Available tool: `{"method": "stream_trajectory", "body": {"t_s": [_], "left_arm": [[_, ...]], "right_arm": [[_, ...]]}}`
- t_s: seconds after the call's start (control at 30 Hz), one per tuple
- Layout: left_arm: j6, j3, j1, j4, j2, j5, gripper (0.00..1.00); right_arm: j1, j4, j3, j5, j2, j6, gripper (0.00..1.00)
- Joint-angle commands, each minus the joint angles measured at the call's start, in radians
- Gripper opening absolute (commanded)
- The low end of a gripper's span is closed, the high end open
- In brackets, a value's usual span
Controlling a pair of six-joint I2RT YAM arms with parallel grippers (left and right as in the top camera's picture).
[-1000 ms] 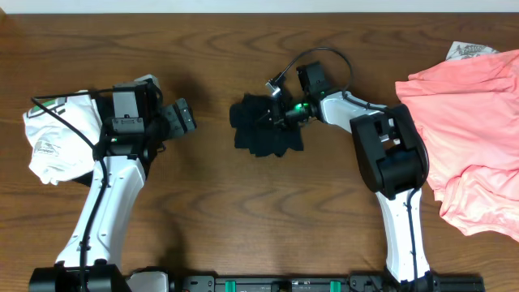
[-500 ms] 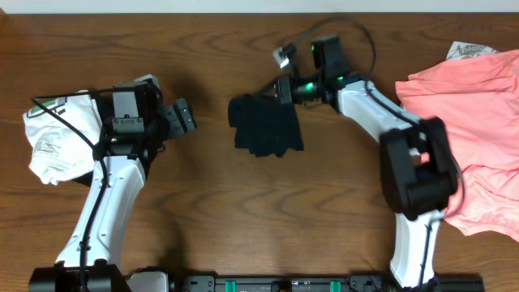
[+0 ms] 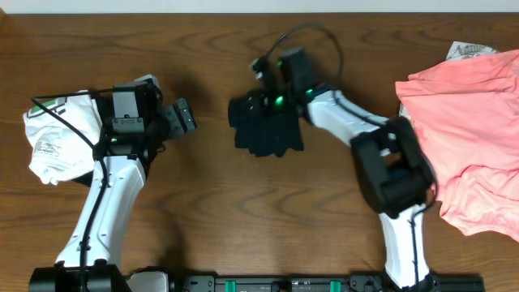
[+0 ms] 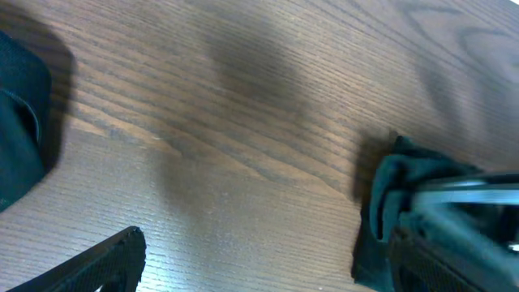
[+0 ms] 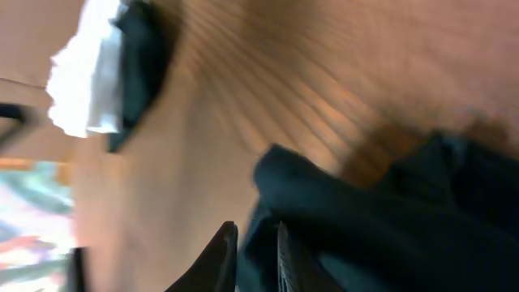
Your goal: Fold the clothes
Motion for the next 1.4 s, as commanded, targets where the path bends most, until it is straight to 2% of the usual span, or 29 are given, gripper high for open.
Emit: {"method": "stream_trajectory", "body": {"t_s": [0.0,0.2,0.4,0.63,0.77,0.93,1.13,1.23,1.37], "left_arm": [[0.008,0.005,0.002,-0.005,-0.008,-0.004,0.95],[0.008,0.005,0.002,-0.008,-0.008,-0.004,0.95],[0.009,0.005,0.002,-0.008,-0.008,-0.005,0.95],[0.009,0.005,0.002,-0.008,-0.008,-0.005,0.95],[0.009,0.005,0.002,-0.008,-0.008,-0.005,0.95],[0.009,0.005,0.002,-0.008,-0.008,-0.005,0.95],[0.009,0.005,0.002,-0.008,-0.008,-0.005,0.95],[0.009,0.005,0.002,-0.008,-0.008,-0.005,0.95],[0.009,0.005,0.002,-0.008,-0.008,-0.005,0.95]], "right_arm": [[0.030,0.008,-0.007,0.118,0.075,-0.027,0.16],[0.026,-0.001,-0.007,0.078,0.161,-0.024,0.19],[-0.014,-0.003,-0.006,-0.064,0.135,-0.024,0.15],[-0.084,-0.061,-0.006,-0.203,-0.011,-0.047,0.18],[-0.114,-0.111,-0.006,-0.274,-0.142,-0.087,0.27],[-0.134,-0.241,-0.006,-0.270,-0.234,-0.127,0.29],[-0.117,-0.412,-0.024,-0.247,-0.225,-0.201,0.29],[-0.088,-0.418,-0.074,-0.194,-0.210,-0.201,0.30],[-0.055,-0.333,-0.146,-0.170,-0.188,-0.201,0.31]]}}
